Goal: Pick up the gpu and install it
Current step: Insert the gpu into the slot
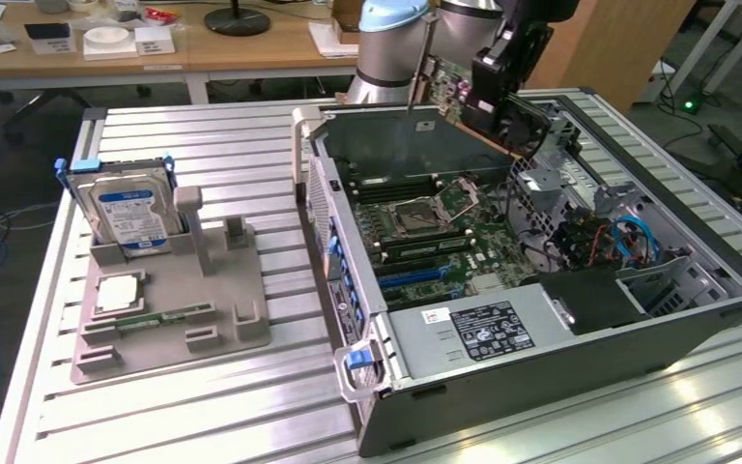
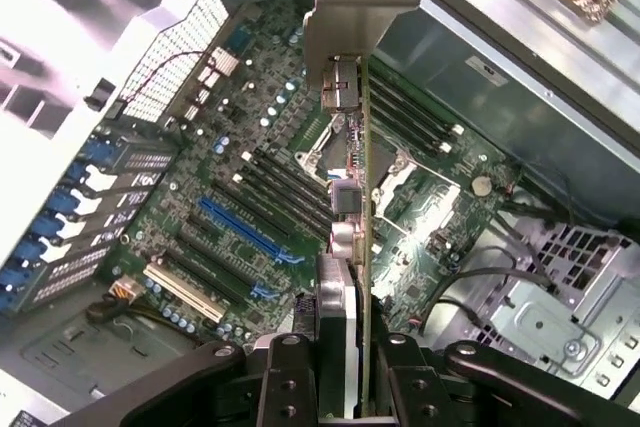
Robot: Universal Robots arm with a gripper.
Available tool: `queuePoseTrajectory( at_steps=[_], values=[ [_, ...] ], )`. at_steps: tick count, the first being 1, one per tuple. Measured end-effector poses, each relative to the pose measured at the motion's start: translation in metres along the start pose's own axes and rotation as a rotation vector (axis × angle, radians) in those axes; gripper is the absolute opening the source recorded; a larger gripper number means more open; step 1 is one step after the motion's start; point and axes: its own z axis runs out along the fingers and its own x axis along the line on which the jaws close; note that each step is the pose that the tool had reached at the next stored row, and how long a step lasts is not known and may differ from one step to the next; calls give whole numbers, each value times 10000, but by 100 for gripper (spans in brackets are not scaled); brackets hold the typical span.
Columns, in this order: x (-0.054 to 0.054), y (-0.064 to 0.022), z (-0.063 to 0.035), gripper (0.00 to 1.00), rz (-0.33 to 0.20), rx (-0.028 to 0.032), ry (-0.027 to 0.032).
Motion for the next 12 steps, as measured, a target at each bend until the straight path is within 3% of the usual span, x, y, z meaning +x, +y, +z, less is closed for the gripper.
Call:
queuePoseTrajectory(
  at_steps=[12],
  values=[
    [0,0,6,28,-1914,-33,43]
  ],
)
